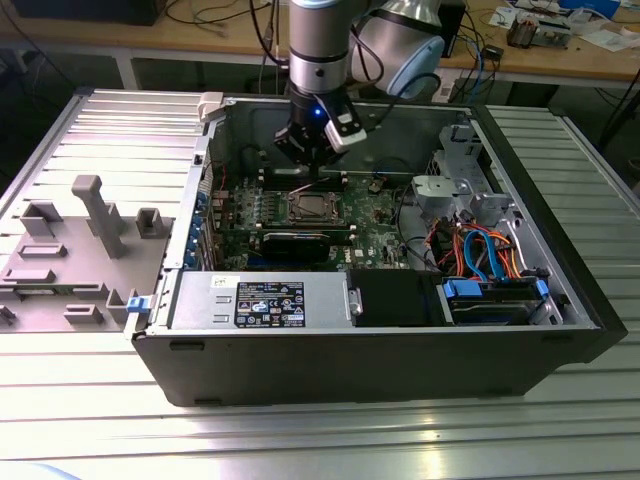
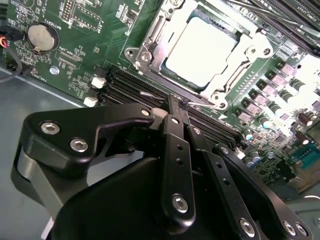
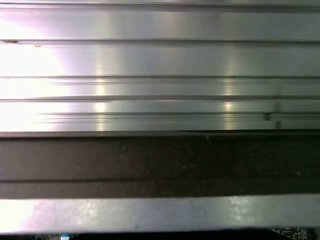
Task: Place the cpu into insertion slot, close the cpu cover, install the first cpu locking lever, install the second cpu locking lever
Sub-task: 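Install the first cpu locking lever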
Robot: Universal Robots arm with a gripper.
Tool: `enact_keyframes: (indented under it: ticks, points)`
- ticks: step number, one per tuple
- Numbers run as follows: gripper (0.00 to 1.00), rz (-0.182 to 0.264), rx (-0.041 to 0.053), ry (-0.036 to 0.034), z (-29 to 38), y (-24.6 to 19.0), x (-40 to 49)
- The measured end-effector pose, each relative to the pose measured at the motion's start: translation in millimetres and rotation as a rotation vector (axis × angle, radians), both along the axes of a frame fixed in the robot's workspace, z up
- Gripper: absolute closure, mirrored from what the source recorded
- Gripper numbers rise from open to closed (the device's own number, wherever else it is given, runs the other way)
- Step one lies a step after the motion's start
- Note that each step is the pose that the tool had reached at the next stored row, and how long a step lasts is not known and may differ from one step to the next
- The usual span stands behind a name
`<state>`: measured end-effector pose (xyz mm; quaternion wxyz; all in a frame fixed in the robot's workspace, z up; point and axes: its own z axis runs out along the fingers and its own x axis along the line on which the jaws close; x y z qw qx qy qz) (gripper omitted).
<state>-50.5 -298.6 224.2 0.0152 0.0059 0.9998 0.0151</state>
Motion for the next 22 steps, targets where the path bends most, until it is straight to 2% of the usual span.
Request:
enact_keyframes:
  ticks: [13,22]
  points:
    - [0.89,-0.010,0.0006,-0.0001,-5.5,0.0,7.8]
    - [0.89,-0.011,0.0005,0.0000,-15.0,0.0,10.3]
